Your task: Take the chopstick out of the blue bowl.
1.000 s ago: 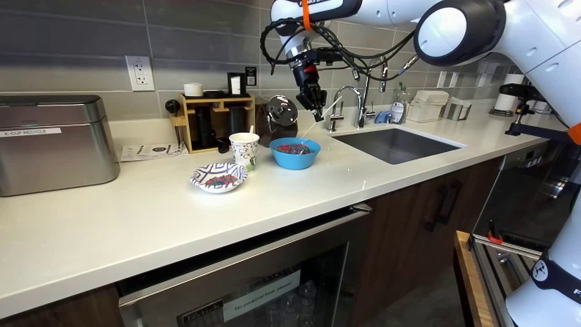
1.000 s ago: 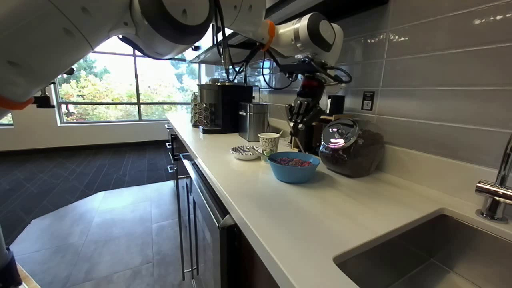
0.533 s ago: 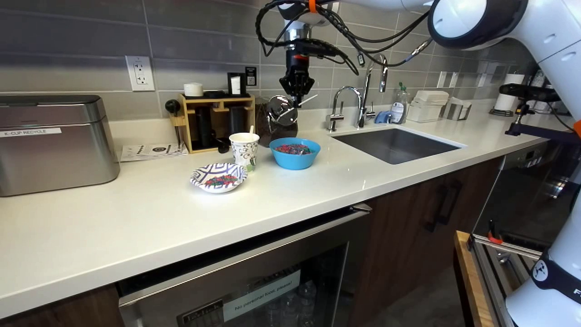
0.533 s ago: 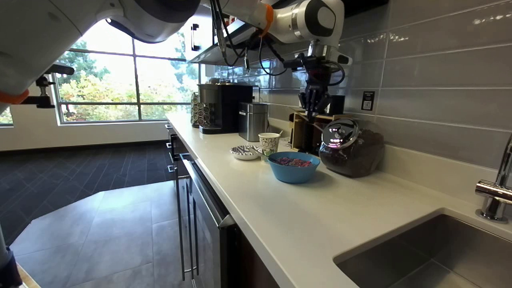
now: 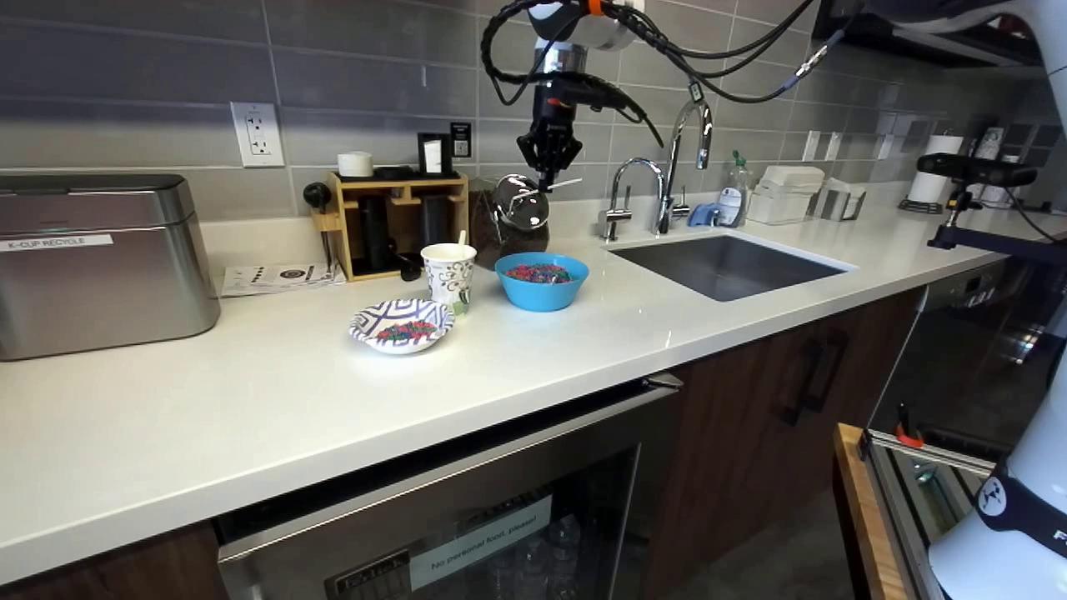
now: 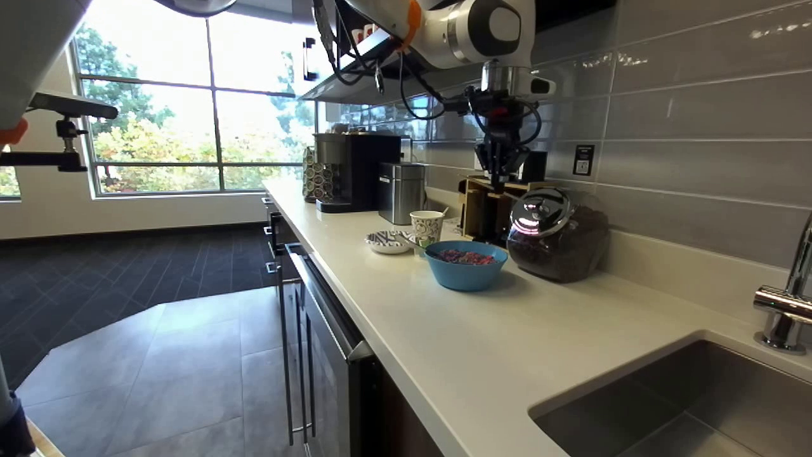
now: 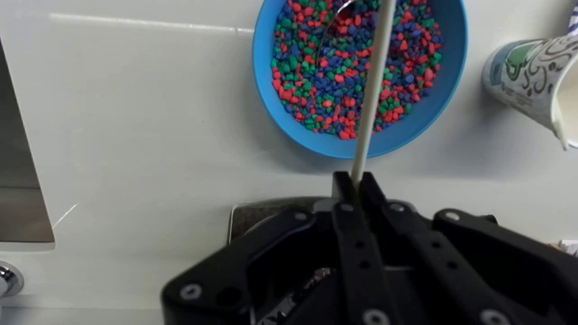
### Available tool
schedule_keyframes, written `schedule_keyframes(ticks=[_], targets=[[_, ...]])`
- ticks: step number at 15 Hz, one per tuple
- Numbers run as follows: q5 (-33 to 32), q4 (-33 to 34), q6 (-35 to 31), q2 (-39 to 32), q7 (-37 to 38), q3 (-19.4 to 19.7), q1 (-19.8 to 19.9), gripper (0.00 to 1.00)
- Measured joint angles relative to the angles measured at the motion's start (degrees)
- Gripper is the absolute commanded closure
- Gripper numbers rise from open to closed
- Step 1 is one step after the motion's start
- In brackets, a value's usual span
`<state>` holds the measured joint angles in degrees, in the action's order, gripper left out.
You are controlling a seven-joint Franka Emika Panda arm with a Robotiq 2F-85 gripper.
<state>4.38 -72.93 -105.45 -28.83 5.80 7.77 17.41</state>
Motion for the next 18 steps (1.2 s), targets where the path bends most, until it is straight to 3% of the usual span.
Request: schedule_keyframes(ticks=[10,13,18], targets=[[-5.6,-15.2,-3.0,7.9,-0.8,1.5,-1.5,0.98],[-6.3,-20.1,-9.3,10.5,-0.8,2.1,-1.7,0.98],[-6.3,-31.2,-27.5,13.4,-0.7,4.2,-1.6,0.98]])
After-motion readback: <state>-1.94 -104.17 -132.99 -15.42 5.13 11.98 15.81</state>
